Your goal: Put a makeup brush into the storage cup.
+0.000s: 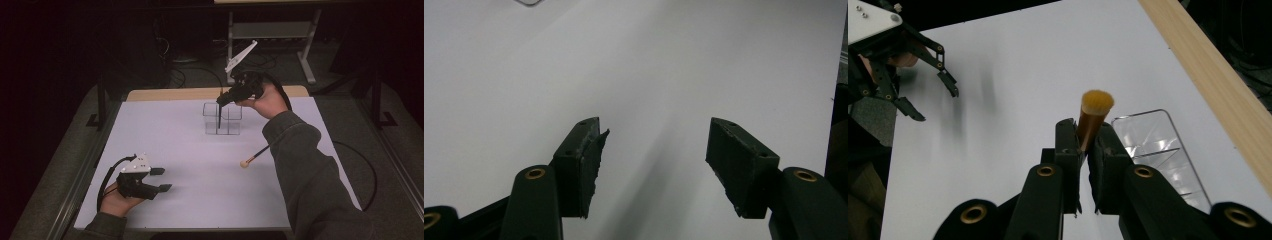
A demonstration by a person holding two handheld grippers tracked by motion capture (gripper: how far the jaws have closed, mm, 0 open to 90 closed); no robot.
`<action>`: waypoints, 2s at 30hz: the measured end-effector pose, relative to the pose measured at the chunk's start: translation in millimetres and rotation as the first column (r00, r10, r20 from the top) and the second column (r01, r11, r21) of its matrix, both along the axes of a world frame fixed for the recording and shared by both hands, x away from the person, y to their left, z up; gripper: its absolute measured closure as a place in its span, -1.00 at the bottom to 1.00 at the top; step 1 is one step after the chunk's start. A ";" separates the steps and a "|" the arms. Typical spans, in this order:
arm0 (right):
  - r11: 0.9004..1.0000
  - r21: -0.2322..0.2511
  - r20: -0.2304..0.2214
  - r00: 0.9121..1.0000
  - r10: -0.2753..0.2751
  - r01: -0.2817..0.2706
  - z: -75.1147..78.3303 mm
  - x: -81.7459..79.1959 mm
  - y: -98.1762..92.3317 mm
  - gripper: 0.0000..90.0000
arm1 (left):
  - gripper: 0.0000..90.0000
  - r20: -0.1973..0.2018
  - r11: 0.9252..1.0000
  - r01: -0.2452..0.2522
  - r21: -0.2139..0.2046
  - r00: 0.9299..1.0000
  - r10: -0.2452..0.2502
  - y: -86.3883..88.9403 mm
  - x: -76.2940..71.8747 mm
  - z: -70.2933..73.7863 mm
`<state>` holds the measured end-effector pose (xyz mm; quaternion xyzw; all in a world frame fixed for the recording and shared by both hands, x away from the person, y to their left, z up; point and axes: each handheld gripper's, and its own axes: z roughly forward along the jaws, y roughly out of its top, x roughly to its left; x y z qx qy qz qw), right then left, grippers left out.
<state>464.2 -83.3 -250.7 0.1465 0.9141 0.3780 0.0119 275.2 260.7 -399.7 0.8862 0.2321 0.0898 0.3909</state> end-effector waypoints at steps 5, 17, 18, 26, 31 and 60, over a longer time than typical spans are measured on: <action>1.000 -0.004 0.013 1.000 -0.012 0.013 5.2 10.7 0.0 0.83 | -0.16 -0.005 1.000 -0.006 -0.010 1.000 0.006 0.8 -0.4 0.3; 0.998 0.007 0.009 0.998 -0.066 0.066 4.6 36.3 -5.4 0.83 | -0.15 0.000 1.000 -0.012 -0.016 1.000 0.012 1.2 -0.9 2.0; 0.997 0.006 0.007 0.997 -0.072 0.072 4.5 38.2 -6.2 0.83 | -0.15 0.000 1.000 -0.012 -0.015 1.000 0.012 1.3 -1.1 2.5; 0.994 -0.009 -0.014 0.994 -0.112 0.111 -1.8 50.4 -8.1 0.83 | -0.15 0.003 1.000 -0.004 -0.017 1.000 0.004 0.0 -1.6 2.5; 0.992 -0.014 -0.018 0.992 -0.124 0.124 -9.6 57.5 -6.4 0.83 | -0.14 0.007 1.000 0.001 -0.012 1.000 -0.001 0.6 -2.2 4.4; 0.988 -0.030 -0.036 0.988 -0.152 0.151 -35.4 59.6 -3.8 0.83 | -0.18 0.010 0.999 -0.004 -0.033 1.000 0.004 3.3 -3.5 5.2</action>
